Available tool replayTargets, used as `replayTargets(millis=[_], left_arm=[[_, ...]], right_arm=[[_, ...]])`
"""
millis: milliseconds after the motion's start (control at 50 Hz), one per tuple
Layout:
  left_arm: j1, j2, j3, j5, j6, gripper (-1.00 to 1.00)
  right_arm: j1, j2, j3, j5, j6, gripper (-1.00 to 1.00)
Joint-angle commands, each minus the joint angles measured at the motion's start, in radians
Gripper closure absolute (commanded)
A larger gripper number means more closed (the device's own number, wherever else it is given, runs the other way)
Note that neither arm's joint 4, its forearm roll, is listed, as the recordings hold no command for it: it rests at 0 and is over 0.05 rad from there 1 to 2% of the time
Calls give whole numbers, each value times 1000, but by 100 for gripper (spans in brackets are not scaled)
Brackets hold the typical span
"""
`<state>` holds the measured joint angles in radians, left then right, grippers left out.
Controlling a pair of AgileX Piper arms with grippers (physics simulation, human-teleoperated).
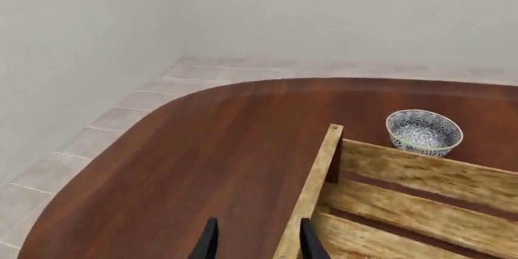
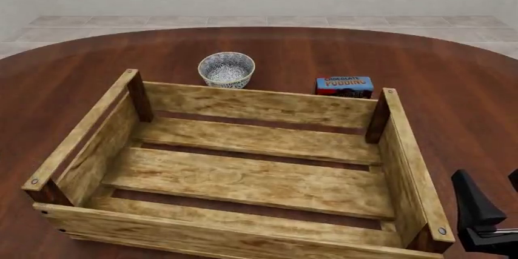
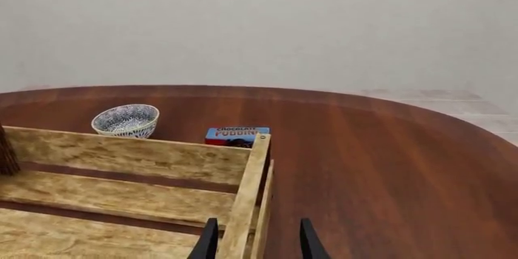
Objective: Pick up the salad dressing and put it in the tray.
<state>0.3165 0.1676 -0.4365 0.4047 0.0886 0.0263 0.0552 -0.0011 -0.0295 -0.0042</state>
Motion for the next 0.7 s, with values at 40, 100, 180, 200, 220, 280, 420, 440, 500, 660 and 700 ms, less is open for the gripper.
replayTargets(millis=[40, 100, 180, 200, 220, 280, 420, 440, 500, 660, 700], left_arm=[[89, -18, -18, 68, 1, -100], [116, -27, -18, 85, 2, -100], [141, -48, -27, 115, 3, -100], [149, -56, -30, 124, 1, -100], [149, -56, -30, 124, 1, -100], [175, -66, -33, 140, 6, -100], [213, -84, -41, 163, 5, -100], [229, -85, -41, 166, 5, -100], [236, -93, -45, 175, 14, -100], [260, -100, -74, 209, 7, -100], [269, -92, -69, 211, 2, -100]], right_arm=[[2, 4, 0, -1, 0, -100], [4, 1, 0, 2, -1, -100], [4, -13, 0, 15, -3, -100], [3, -18, 0, 19, -3, -100], [3, -18, 0, 19, -3, -100], [0, -19, -1, 21, -3, -100], [0, -24, 0, 25, -4, -100], [0, -23, 0, 23, -4, -100], [0, -22, 0, 23, -5, -100], [1, -9, 0, 14, -9, -100], [0, -4, 1, 10, -8, -100]])
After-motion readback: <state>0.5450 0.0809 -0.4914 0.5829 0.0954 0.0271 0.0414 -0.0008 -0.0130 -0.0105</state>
